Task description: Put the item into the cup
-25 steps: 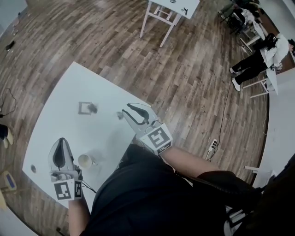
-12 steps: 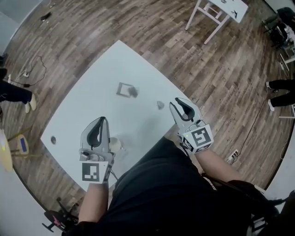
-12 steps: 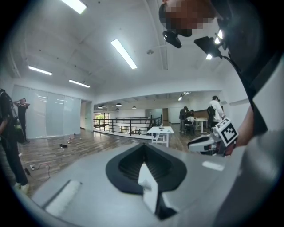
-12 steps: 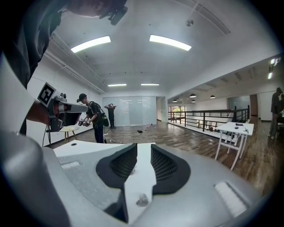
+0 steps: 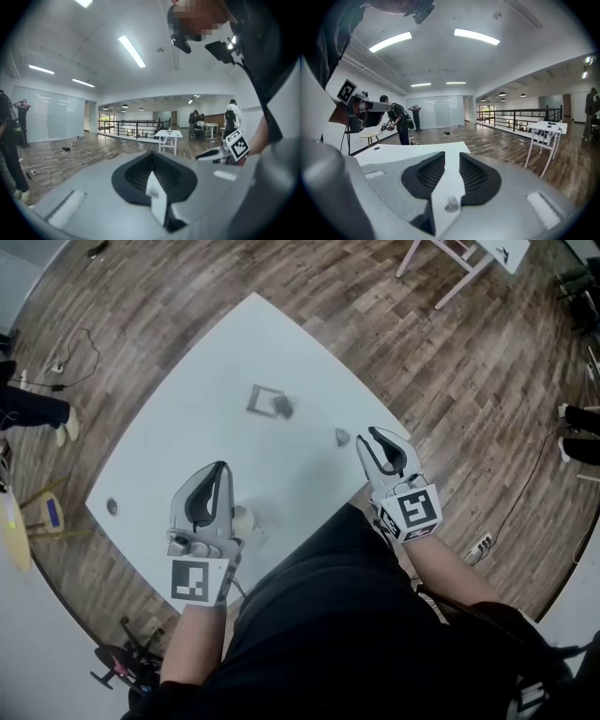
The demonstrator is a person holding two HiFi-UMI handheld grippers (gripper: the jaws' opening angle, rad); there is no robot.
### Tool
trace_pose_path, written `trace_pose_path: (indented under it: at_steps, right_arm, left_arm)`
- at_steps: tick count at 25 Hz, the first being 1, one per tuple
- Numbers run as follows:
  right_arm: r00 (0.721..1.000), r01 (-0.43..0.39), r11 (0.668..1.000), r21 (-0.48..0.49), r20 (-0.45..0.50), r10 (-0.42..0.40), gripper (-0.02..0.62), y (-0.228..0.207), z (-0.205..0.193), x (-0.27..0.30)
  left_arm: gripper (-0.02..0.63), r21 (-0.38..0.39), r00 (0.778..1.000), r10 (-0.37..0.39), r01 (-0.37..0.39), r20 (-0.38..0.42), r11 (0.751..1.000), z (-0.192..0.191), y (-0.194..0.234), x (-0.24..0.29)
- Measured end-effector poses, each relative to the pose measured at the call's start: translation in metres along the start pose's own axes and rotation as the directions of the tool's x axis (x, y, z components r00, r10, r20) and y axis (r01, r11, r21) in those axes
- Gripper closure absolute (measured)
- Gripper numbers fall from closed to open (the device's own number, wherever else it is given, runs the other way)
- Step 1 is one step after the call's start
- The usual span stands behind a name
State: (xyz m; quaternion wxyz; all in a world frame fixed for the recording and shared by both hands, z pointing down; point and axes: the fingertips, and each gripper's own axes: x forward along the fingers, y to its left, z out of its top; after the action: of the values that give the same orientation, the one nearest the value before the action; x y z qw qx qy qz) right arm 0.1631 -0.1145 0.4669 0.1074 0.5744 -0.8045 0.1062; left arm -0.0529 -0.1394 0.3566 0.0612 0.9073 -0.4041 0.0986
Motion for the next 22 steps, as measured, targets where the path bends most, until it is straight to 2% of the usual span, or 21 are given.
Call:
trace_pose_path:
  at_steps: [8,22]
  right_arm:
    - [0.999,-0.024,1.0,0.013,-0.025,0.024,0.494,0.003,-0.015,0.01]
    - [0.996,-0.039,0.999,0.031,-0.083,0.041,0.477,0.012,-0.048,0.021]
  left_arm:
    - [0.607,-0.039,1.0,0.009,-0.011,-0.027,0.999,-0.003,0.003,0.004]
    - [0.607,-0.043,0.997,-0.002,-0.001,-0.078,0.999,-0.014,0.004,0.007]
